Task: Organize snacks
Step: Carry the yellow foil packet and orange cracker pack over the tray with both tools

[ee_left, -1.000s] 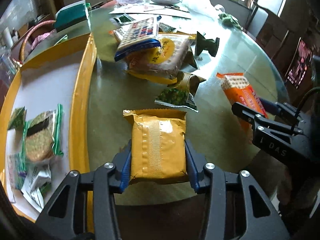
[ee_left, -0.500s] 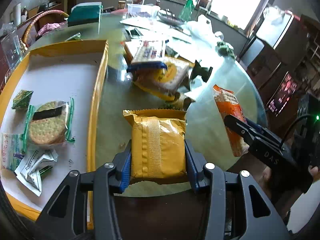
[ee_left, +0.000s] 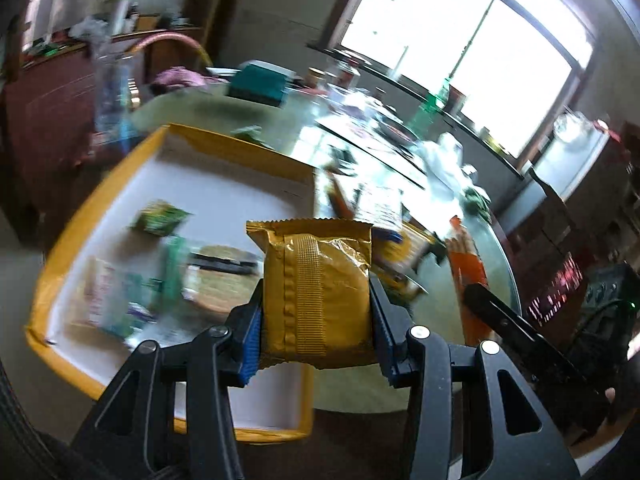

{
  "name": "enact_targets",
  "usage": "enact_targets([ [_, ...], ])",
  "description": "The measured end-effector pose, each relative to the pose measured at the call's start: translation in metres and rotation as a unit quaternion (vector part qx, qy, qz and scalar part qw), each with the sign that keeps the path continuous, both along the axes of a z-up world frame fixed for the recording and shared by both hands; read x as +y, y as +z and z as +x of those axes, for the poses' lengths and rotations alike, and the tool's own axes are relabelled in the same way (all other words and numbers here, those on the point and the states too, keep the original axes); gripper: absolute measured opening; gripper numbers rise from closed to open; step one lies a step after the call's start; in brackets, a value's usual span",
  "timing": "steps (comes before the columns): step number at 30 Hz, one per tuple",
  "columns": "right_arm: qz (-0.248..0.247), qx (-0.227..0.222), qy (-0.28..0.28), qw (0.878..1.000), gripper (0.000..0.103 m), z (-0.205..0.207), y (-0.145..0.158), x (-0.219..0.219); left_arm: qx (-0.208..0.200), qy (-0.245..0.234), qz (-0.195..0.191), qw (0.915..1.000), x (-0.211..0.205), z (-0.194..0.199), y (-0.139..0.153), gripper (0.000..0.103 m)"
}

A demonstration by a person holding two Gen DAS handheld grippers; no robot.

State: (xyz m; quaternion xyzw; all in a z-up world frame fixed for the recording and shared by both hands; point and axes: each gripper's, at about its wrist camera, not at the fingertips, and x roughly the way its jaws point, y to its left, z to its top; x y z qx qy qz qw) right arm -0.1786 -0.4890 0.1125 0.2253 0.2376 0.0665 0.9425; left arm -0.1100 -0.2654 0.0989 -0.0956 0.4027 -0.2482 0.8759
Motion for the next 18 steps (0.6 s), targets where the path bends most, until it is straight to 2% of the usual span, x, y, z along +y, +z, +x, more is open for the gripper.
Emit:
enact_targets([
  [6,0.058,-0.002,0.051,0.997,0.054,0.032,0.010,0.018,-0.014,0.060,-0.015,0.9980,0.045,0.027,0.014,0.048],
  [10,0.059,0.002,0.058,0.997,0.054,0.053,0.017,0.030,-0.011,0.095,-0.008,0.9954,0.061,0.057,0.017,0.048],
  [13,0.063,0.011,0.071,0.995,0.054,0.069,0.019,0.039,-0.003,0.097,-0.017,0.9951,0.067,0.078,0.017,0.048],
  [18,0.052,0.035,0.075,0.995,0.054,0.106,0.017,0.052,0.004,0.100,-0.009,0.9949,0.067,0.107,0.020,0.048],
])
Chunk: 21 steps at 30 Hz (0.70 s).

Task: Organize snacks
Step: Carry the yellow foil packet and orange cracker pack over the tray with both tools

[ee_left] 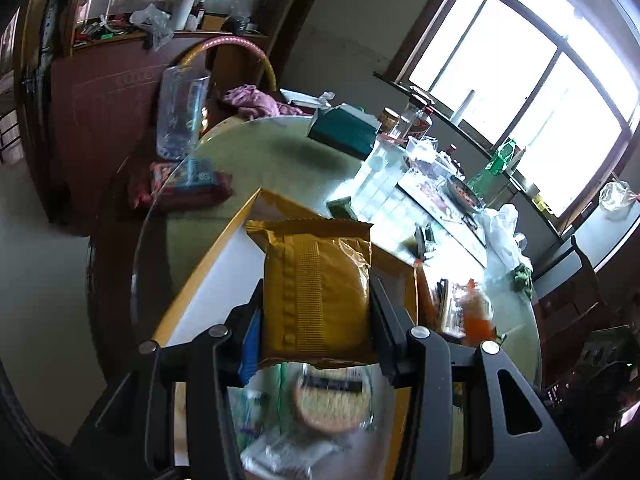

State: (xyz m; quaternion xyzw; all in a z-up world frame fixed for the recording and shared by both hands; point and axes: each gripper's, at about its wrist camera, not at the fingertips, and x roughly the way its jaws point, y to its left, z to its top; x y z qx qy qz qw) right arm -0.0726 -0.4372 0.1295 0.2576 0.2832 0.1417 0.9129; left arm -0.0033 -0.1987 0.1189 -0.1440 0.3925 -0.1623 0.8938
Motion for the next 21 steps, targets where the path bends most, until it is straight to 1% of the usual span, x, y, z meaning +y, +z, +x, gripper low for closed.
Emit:
enact_targets([
  [3,-0.009,0.006,-0.001,1.000,0.054,0.019,-0.002,0.007,0.012,0.001,0.030,0.9995,-0.011,0.024,-0.008,0.048],
  [8,-0.028,0.045,0.008,0.999,0.054,0.055,-0.015,0.022,0.066,0.004,0.086,0.9941,-0.022,0.065,-0.043,0.048],
  [9,-0.034,0.053,0.008,0.998,0.054,0.061,-0.018,0.024,0.074,0.004,0.090,0.9932,-0.022,0.069,-0.049,0.048],
  [11,-0.051,0.072,0.002,0.996,0.054,0.072,-0.024,0.031,0.098,0.009,0.084,0.9916,-0.019,0.078,-0.063,0.048],
  [13,-0.057,0.086,0.008,0.995,0.054,0.079,-0.029,0.035,0.116,0.009,0.085,0.9896,-0.018,0.083,-0.071,0.048],
  [17,-0.074,0.111,0.004,0.991,0.054,0.084,-0.036,0.041,0.131,0.011,0.097,0.9866,-0.017,0.090,-0.078,0.048],
  [19,-0.083,0.125,0.005,0.989,0.054,0.089,-0.040,0.044,0.145,0.009,0.098,0.9845,-0.016,0.092,-0.083,0.048],
  [21,-0.093,0.123,0.002,0.988,0.055,0.088,-0.040,0.046,0.146,0.009,0.093,0.9848,-0.015,0.093,-0.085,0.049],
])
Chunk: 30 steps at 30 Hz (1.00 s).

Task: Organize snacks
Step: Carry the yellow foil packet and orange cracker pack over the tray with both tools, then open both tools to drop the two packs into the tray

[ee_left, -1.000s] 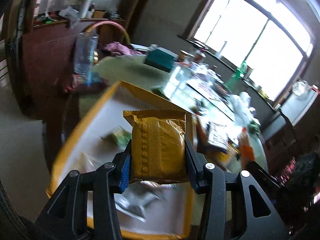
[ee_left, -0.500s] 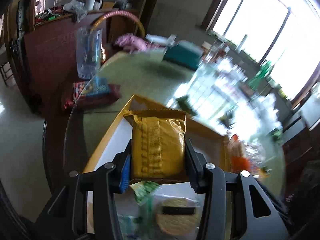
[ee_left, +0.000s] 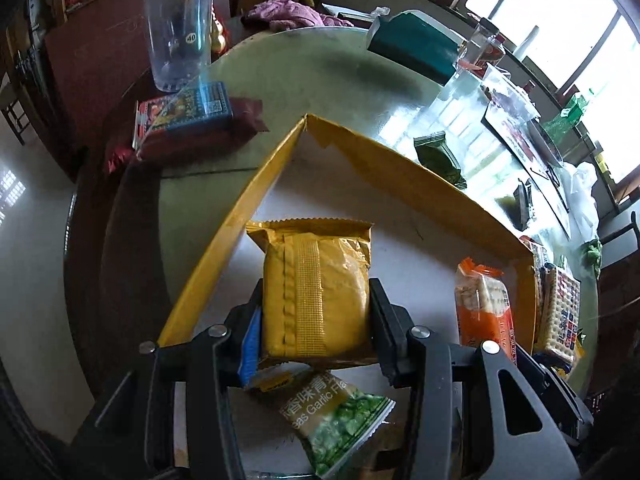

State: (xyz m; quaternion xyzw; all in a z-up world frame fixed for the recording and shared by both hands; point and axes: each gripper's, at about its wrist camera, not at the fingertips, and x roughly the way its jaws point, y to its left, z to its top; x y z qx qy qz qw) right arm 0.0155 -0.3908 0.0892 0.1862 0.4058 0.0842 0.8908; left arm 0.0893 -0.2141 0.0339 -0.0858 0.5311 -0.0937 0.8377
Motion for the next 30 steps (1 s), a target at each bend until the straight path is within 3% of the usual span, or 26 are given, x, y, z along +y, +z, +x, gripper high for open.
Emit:
enact_targets([
  [4,-0.012,0.002,0.000,1.000,0.056,0.000,0.000,0.004,0.008,-0.011,-0.005,0.9999,-0.001,-0.001,-0.001,0.055],
  [8,0.001,-0.011,-0.001,1.000,0.060,-0.004,0.005,-0.001,-0.007,-0.022,-0.015,0.9996,-0.004,-0.005,0.008,0.082],
  [10,0.002,-0.024,-0.001,1.000,0.067,-0.010,0.011,-0.005,-0.031,-0.024,-0.008,0.9992,-0.005,-0.011,0.017,0.083],
  [12,0.011,-0.038,-0.001,0.999,0.068,-0.019,0.017,-0.010,-0.046,-0.023,0.000,0.9987,-0.006,-0.019,0.027,0.083],
  [15,0.029,-0.071,0.004,0.997,0.069,-0.043,0.028,-0.019,-0.101,-0.015,0.009,0.9947,-0.007,-0.052,0.055,0.083],
  [18,0.062,-0.108,0.005,0.992,0.078,-0.079,0.033,-0.034,-0.167,-0.016,-0.004,0.9859,-0.012,-0.097,0.079,0.087],
  [20,0.074,-0.123,-0.006,0.990,0.080,-0.104,0.030,-0.046,-0.187,-0.028,-0.023,0.9816,-0.021,-0.126,0.084,0.089],
  [25,0.071,-0.119,-0.035,0.990,0.080,-0.144,0.013,-0.072,-0.185,-0.070,-0.040,0.9794,-0.054,-0.174,0.075,0.089],
  [30,0.041,-0.084,-0.092,0.991,0.080,-0.165,-0.012,-0.102,-0.182,-0.117,-0.023,0.9762,-0.095,-0.204,0.061,0.089],
])
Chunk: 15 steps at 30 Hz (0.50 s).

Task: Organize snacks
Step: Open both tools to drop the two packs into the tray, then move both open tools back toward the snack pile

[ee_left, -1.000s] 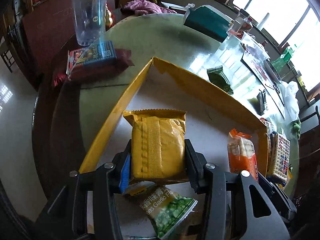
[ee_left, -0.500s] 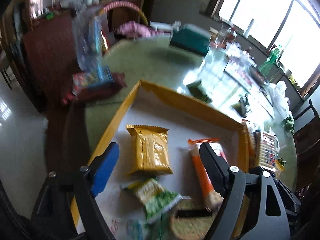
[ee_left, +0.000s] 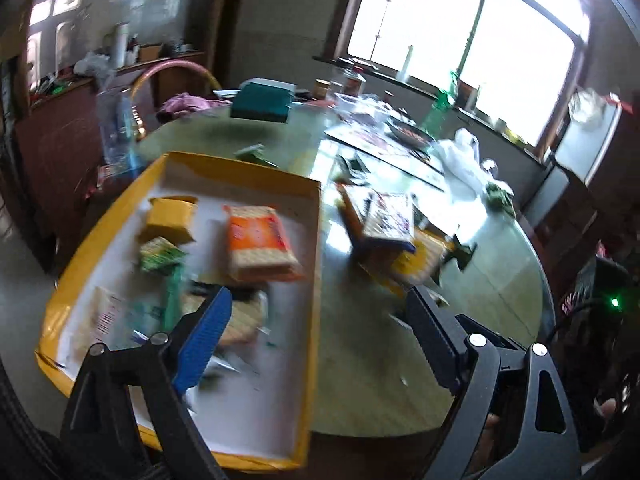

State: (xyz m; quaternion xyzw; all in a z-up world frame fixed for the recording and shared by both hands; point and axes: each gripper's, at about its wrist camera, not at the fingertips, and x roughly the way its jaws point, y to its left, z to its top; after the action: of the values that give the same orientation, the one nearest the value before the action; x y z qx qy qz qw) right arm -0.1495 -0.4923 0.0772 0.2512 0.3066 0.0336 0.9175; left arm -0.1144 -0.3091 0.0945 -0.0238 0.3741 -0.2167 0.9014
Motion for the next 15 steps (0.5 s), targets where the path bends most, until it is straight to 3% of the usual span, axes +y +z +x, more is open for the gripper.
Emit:
enact_targets([
  [12,-0.034,0.073,-0.067,0.995,0.080,-0.030,-0.031,-0.051,0.019,-0.030,0.021,0.9992,-0.038,-0.020,-0.007,0.089],
  [15,-0.063,0.088,-0.087,0.990,0.080,-0.032,-0.033,-0.053,0.019,-0.034,0.027,0.9988,-0.044,-0.023,-0.007,0.089],
])
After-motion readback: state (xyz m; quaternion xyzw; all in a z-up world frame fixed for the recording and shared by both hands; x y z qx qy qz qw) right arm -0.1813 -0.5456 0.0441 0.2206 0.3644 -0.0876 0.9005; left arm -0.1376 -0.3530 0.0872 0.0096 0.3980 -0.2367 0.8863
